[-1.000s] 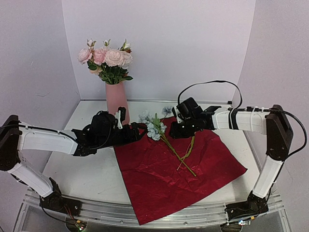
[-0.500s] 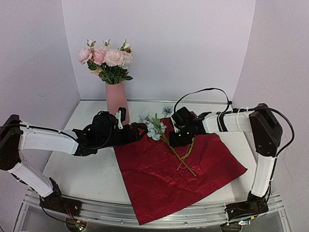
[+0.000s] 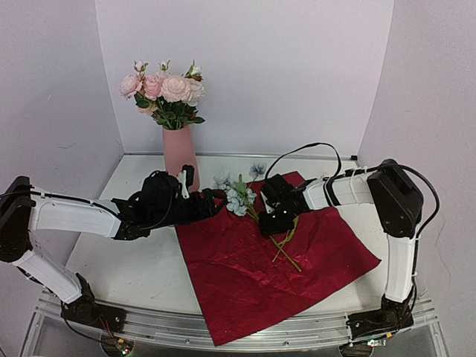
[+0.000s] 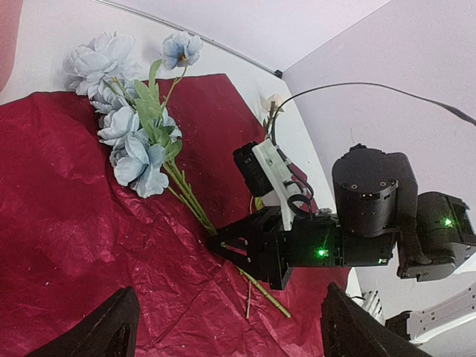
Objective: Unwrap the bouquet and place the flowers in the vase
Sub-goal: Pick up the fake flower from the wrapping paper.
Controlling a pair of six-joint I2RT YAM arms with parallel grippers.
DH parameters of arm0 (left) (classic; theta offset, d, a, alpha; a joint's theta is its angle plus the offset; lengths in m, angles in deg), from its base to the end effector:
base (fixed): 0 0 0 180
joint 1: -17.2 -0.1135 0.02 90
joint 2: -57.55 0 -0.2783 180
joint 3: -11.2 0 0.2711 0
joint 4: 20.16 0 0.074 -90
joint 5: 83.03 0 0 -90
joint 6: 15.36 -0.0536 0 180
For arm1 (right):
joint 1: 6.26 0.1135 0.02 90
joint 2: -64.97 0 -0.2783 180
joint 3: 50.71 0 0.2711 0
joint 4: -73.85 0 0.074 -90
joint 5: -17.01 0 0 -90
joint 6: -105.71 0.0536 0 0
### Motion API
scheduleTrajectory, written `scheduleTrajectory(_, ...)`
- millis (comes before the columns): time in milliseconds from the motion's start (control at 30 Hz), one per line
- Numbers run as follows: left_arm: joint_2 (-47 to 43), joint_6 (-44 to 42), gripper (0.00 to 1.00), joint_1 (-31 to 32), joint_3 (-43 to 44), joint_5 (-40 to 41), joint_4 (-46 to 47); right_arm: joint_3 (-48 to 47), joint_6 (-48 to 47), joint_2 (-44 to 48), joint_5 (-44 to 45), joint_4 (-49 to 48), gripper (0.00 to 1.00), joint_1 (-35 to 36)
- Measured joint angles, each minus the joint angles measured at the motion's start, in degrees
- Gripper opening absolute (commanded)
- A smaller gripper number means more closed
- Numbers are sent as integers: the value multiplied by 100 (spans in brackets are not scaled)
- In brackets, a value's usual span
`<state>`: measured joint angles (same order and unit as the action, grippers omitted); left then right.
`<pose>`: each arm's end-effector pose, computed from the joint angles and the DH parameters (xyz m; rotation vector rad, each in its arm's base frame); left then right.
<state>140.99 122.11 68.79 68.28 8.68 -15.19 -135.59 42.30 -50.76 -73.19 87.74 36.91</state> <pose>0.2186 -0.2732 0.2231 0.0545 2.1134 -1.0768 0.3384 0.3177 0.1354 -0.3524 2.4066 0.5833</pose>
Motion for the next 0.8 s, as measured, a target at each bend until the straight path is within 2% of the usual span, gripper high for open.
scheduleTrajectory(33,0,-8,86,0,0,0,0,-9,1,-19,-8,-9,17,-1)
scheduleTrajectory(100,-2,-33,86,0,0,-2,0,-39,4,-54,-16,-35,0,-1)
scheduleTrajectory(467,-18,-98,87,0,3,-124,-2,-77,297,79,-91,-65,0,1)
scheduleTrajectory(600,66,-99,85,0,138,-421,-47,77,516,762,-134,-130,0,1)
scheduleTrajectory(800,225,-93,73,0,572,-855,-129,673,969,2125,-388,-785,0,4)
